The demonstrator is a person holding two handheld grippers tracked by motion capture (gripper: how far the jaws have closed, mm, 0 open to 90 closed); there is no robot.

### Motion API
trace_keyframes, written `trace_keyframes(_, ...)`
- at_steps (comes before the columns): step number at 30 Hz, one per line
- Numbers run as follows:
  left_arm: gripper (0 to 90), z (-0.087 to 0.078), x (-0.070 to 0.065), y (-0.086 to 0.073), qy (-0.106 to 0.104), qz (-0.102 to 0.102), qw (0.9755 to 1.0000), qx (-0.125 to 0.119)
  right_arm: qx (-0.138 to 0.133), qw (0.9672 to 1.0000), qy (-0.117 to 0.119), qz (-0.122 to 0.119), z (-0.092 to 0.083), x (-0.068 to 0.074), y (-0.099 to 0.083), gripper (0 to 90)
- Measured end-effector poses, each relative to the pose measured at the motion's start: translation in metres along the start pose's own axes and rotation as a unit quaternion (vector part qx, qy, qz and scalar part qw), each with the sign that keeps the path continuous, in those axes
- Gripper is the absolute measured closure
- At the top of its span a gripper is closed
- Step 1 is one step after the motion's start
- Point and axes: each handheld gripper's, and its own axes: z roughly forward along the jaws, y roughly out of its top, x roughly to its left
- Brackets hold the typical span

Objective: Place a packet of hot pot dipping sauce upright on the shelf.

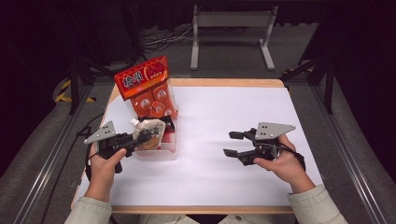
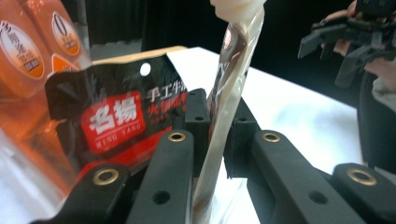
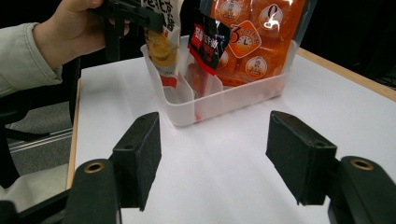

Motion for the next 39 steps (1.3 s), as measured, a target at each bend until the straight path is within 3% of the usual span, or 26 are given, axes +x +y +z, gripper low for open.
trace_keyframes(6,80.3,-0.003,-0.001,-0.002,0.020,0.013,0.9994,0.023,-0.001,1.0000,0.003,-0.002,0.002,0.000,0.000,36.1)
trace_keyframes(9,77.5,-0.003,-0.001,-0.002,0.052,0.023,0.9974,0.044,-0.001,1.0000,0.003,-0.001,0.002,0.000,0.000,36.1)
trace_keyframes(12,75.7,-0.001,-0.001,-0.003,0.060,0.031,0.9959,0.060,-0.001,1.0000,0.002,0.000,0.001,0.000,0.000,36.0)
trace_keyframes(14,69.6,0.001,-0.003,-0.003,0.074,0.033,0.9944,0.068,-0.001,1.0000,-0.001,0.001,0.000,-0.001,0.000,35.6)
trace_keyframes(16,55.8,0.000,-0.002,-0.002,0.080,0.031,0.9943,0.063,-0.001,1.0000,-0.003,0.001,0.000,-0.001,-0.001,35.2)
trace_keyframes(17,49.0,-0.002,-0.001,-0.001,0.088,0.013,0.9948,0.050,-0.003,1.0000,-0.004,0.001,-0.001,-0.001,-0.001,34.7)
trace_keyframes(20,32.8,-0.004,0.001,0.001,0.098,0.002,0.9945,0.035,-0.004,1.0000,-0.006,0.002,-0.001,-0.001,-0.001,33.7)
trace_keyframes(22,23.7,-0.005,0.001,0.001,0.103,0.002,0.9941,0.035,-0.005,1.0000,-0.008,0.003,-0.002,-0.002,-0.001,32.8)
trace_keyframes(23,23.7,-0.005,0.000,0.002,0.108,0.005,0.9936,0.033,-0.005,1.0000,-0.008,0.003,-0.002,-0.002,-0.001,32.8)
trace_keyframes(26,12.9,-0.007,-0.003,0.007,0.127,0.032,0.9905,0.042,-0.010,0.9998,-0.013,0.008,-0.003,-0.003,-0.002,30.7)
trace_keyframes(30,8.0,-0.013,-0.010,0.016,0.138,0.053,0.9875,0.055,-0.018,0.9994,-0.028,0.012,-0.008,-0.005,-0.003,29.7)
trace_keyframes(36,4.9,-0.027,-0.018,0.019,0.133,0.044,0.9885,0.058,-0.034,0.9953,-0.089,0.016,-0.030,-0.008,-0.012,28.6)
trace_keyframes(37,4.9,-0.030,-0.020,0.018,0.130,0.040,0.9891,0.057,-0.034,0.9953,-0.089,0.016,-0.030,-0.008,-0.012,28.6)
trace_keyframes(39,4.9,-0.035,-0.023,0.015,0.131,0.039,0.9888,0.060,-0.035,0.9926,-0.114,0.020,-0.041,-0.011,-0.018,28.6)
